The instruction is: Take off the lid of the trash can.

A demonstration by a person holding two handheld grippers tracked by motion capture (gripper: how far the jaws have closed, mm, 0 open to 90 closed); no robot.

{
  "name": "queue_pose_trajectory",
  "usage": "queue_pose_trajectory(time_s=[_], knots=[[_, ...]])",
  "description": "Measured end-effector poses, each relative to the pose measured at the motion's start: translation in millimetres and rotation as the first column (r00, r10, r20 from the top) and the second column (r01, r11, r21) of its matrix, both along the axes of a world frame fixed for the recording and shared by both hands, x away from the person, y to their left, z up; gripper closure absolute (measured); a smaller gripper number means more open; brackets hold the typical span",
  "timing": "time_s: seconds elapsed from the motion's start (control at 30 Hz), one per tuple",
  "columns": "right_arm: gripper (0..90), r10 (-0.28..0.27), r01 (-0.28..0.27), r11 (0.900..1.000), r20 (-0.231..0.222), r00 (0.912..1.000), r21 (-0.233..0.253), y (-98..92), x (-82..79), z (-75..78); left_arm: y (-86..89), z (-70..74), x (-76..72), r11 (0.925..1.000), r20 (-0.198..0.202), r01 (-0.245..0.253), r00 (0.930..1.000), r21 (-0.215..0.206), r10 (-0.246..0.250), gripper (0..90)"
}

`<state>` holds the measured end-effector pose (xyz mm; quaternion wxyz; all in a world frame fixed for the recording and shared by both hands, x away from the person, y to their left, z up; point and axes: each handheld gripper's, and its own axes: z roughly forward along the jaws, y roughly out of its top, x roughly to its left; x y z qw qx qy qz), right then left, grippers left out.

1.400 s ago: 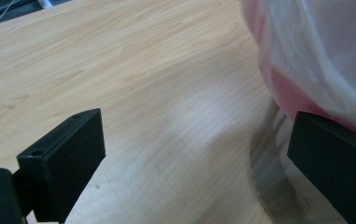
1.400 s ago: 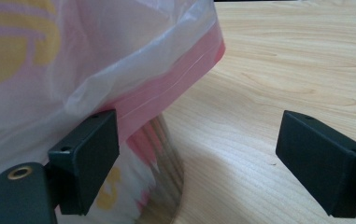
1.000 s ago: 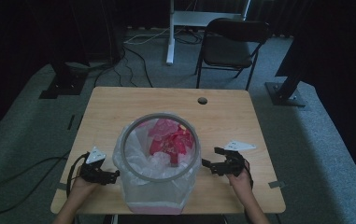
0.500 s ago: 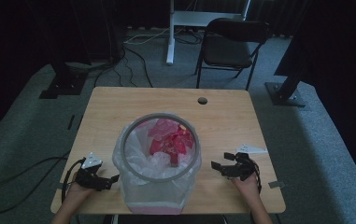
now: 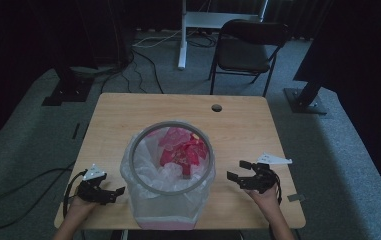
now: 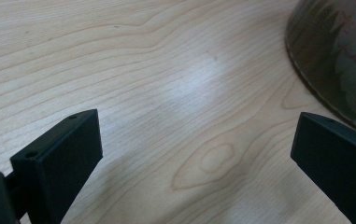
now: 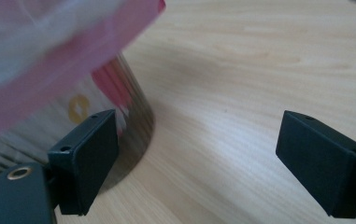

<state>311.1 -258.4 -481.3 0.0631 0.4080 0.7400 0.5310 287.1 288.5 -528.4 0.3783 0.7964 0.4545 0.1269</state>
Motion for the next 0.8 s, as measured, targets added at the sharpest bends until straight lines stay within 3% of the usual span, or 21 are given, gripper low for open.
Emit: queue_pose_trajectory(time_s=[0.5,0.8], knots=[[13.6,0.018,-0.023,0.999,0.132,0.9911,0.032,-5.7,-10.4,73.4,-2.8,-3.0,-1.1,0.9997,-0.015,0.018,0.9997,0.018,-0.017,2.0],[13.6,0.044,-0.050,0.998,0.209,0.9768,0.023,6.4,-12.3,118.0,2.7,-4.1,-2.7,0.9999,-0.023,0.013,0.9997,0.001,-0.013,2.1]])
